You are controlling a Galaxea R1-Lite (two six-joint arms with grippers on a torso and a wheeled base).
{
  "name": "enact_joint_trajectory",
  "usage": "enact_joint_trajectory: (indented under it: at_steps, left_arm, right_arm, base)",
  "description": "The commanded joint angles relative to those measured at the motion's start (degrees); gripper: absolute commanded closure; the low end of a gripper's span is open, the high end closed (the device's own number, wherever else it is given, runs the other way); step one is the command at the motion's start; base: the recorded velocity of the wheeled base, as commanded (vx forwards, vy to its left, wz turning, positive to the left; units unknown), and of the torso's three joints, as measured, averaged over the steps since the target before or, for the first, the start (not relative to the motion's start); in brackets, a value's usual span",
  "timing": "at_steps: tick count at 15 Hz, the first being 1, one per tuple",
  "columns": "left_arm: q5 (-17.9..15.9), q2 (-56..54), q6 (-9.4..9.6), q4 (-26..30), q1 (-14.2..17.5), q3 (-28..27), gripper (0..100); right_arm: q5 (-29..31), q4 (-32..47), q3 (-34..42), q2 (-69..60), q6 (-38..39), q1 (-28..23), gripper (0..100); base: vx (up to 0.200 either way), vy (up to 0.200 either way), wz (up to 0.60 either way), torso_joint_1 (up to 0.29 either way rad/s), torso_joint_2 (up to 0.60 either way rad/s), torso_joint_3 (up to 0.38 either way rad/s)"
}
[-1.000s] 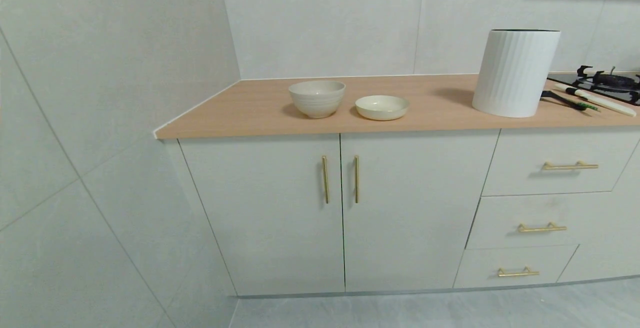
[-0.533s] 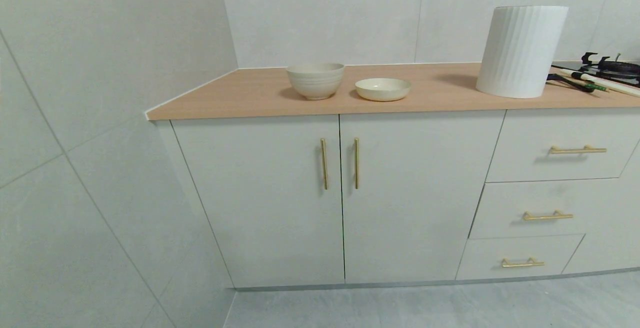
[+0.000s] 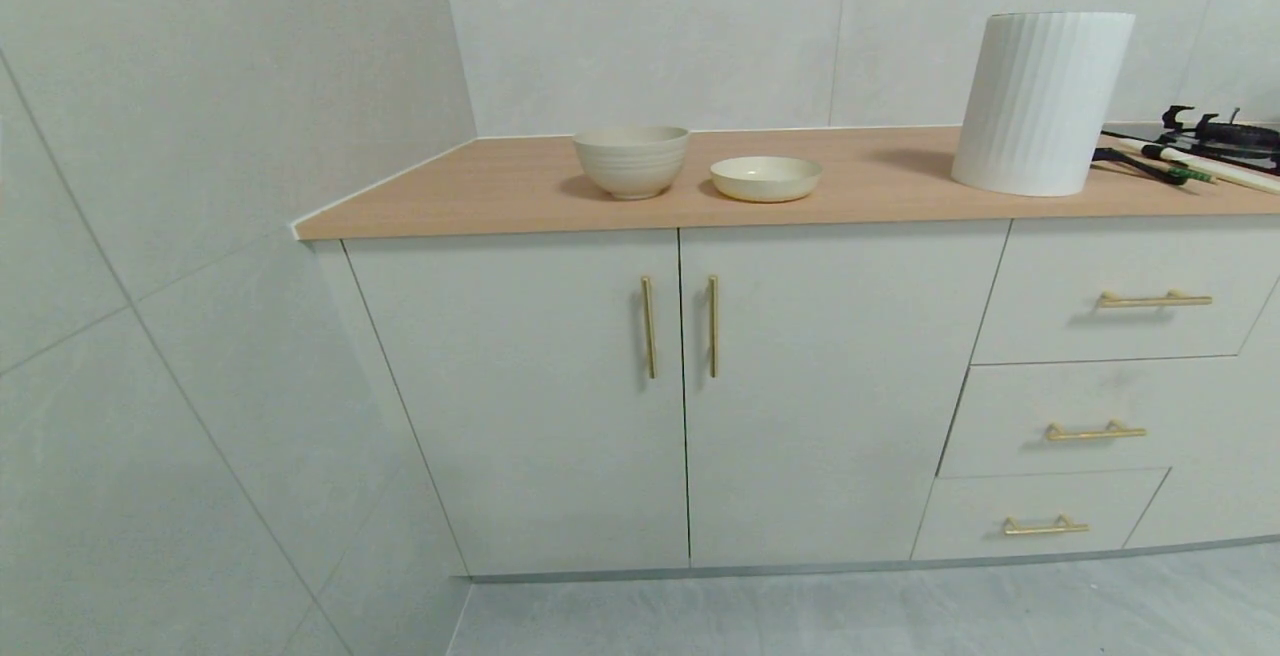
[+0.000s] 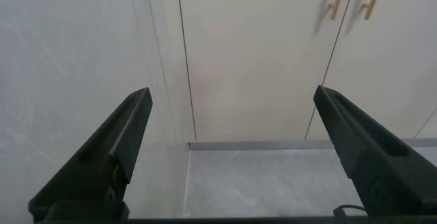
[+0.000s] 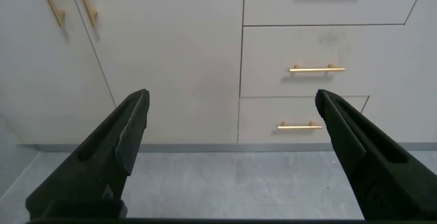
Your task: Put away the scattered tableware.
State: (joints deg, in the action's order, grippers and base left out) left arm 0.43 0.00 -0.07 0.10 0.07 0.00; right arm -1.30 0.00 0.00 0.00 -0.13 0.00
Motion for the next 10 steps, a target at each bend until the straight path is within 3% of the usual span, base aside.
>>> enact_joint_trajectory:
  at_steps: [1,3,10]
  left_arm:
    - [0.0,0.0,-0.01,0.0,0.0,0.0,0]
    - [0.0,0.0,-0.01,0.0,0.0,0.0,0]
    - [0.0,0.0,-0.01,0.0,0.0,0.0,0]
  right_arm:
    - [0.0,0.0,0.0,0.0,0.0,0.0,0]
    - [0.0,0.0,0.0,0.0,0.0,0.0,0]
    - [0.0,0.0,0.0,0.0,0.0,0.0,0]
  base:
    - [0.000,0.000,0.60,0.002,0.01,0.007]
    - [0.000,0.000,0.60,0.002,0.00,0.012]
    - [0.000,0.000,0.00,0.000,0.00,0.000]
